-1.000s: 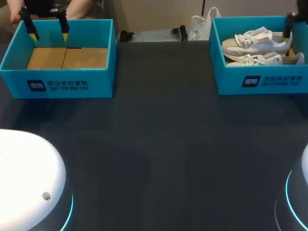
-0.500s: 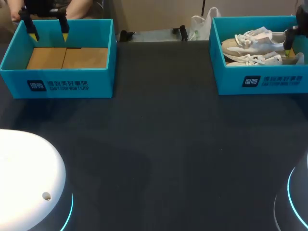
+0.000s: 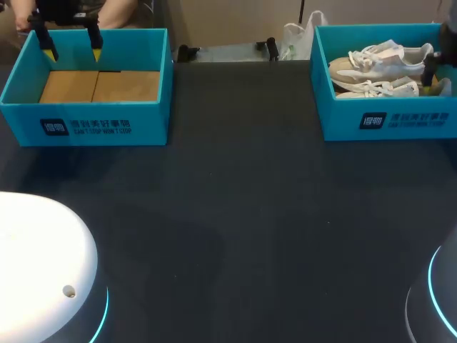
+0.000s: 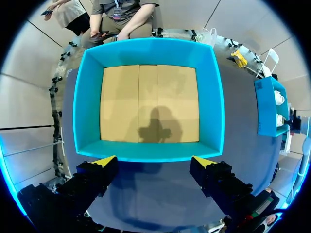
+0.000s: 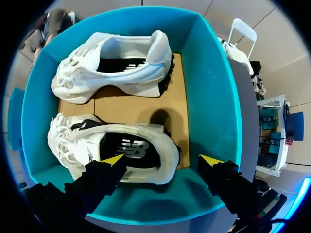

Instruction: Take the shoe out of the shoebox, open the shoe tongue, remove and reinsert the insole, then place the shoe into the shoebox

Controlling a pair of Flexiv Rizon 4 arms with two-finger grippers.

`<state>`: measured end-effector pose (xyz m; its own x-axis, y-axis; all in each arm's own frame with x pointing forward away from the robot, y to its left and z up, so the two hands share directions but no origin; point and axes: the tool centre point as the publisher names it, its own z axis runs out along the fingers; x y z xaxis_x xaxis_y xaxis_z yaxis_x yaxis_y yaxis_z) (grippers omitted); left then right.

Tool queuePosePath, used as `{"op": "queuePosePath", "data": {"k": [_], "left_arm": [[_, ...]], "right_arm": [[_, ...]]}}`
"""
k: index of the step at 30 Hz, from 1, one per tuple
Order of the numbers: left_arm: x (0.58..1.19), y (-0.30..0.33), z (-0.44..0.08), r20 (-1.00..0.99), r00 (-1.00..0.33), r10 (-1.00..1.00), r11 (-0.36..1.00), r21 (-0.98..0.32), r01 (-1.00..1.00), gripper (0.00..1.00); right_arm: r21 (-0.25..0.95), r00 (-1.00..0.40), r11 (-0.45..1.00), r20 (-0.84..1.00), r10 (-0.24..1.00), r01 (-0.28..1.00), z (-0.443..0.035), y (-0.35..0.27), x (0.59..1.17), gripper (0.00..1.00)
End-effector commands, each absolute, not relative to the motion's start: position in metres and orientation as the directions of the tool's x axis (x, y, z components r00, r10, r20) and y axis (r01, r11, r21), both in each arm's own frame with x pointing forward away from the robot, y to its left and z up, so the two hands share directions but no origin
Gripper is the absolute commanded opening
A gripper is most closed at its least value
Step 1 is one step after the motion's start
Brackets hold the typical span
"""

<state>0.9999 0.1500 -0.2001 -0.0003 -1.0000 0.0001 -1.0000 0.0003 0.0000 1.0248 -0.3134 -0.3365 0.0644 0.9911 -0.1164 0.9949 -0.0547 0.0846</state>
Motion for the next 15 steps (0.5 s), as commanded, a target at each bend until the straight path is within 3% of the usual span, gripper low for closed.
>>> {"op": "queuePosePath", "data": {"k": [1,4,9,15], "left_arm": [[1.000,0.150,-0.200,0.000,0.000,-1.000,0.000,0.000,-1.000,1.00],[1.000,0.150,-0.200,0.000,0.000,-1.000,0.000,0.000,-1.000,1.00],[1.000,0.150,-0.200,0.000,0.000,-1.000,0.000,0.000,-1.000,1.00],[1.000,0.150,-0.200,0.000,0.000,-1.000,0.000,0.000,-1.000,1.00]], "right_arm": [[0.067,0.067,-0.060,-0.108,0.992,0.996,-0.348,-0.318,1.035,0.95],[0.065,0.076,-0.070,-0.106,0.991,0.995,-0.351,-0.321,1.036,0.88],[0.064,0.081,-0.074,-0.109,0.991,0.995,-0.359,-0.323,1.037,0.89],[0.057,0.100,-0.093,-0.117,0.988,0.994,-0.368,-0.322,1.037,0.68]]}}
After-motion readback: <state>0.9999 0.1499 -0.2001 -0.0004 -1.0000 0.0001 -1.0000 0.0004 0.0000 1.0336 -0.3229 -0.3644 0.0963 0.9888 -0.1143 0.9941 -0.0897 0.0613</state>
